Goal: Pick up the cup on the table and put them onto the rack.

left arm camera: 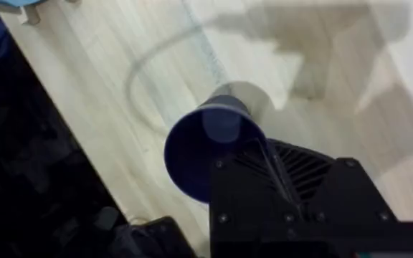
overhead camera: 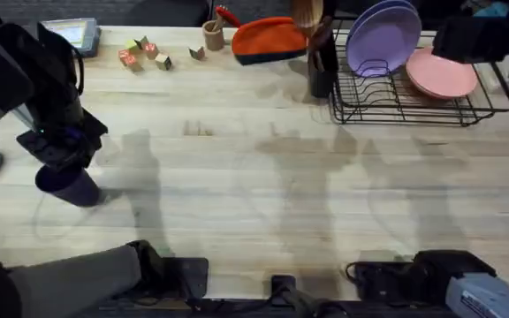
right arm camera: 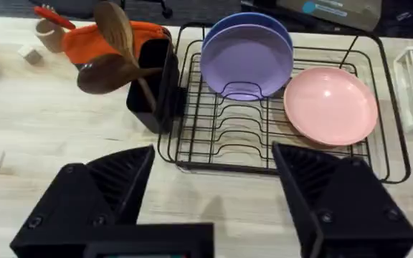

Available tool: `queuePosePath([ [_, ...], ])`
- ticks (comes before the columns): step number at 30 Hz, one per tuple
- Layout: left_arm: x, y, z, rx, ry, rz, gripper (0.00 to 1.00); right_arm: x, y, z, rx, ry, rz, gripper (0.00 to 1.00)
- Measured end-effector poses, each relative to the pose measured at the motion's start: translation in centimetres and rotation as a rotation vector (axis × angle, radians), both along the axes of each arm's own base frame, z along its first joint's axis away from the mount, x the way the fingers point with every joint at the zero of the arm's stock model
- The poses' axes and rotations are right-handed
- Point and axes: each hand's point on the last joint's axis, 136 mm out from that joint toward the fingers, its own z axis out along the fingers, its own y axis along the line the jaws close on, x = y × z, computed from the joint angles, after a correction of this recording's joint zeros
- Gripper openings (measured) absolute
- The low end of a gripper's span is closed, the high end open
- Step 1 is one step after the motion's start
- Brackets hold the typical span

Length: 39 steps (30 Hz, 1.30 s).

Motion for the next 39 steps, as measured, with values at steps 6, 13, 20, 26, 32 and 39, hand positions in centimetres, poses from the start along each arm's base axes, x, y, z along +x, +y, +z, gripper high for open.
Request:
queuePosePath([
  [6, 0.5, -0.9, 0.9, -0.003, 0.022, -0.065, 0.044, 0.0, 0.0, 0.0, 0.0, 0.0, 0.0, 0.994],
  [13, 5.1, -5.9, 3.7, 0.027, -0.016, -0.352, 0.044, 0.0, 0.0, 0.0, 0.0, 0.0, 0.0, 0.994],
  [20, 8.2, -11.4, 6.0, 0.045, -0.087, -0.561, 0.043, 0.0, 0.0, 0.0, 0.0, 0.0, 0.0, 0.994],
  [26, 9.0, -15.1, 6.8, 0.041, -0.119, -0.677, 0.042, 0.0, 0.0, 0.0, 0.0, 0.001, 0.0, 0.994],
  [32, 9.1, -20.3, 6.6, -0.037, -0.151, -0.824, 0.042, 0.0, 0.0, 0.0, 0.0, 0.001, 0.0, 0.994],
  [39, 9.3, -27.5, 6.9, -0.174, -0.198, -1.152, 0.04, 0.0, 0.0, 0.0, 0.011, 0.003, -0.006, 0.994],
])
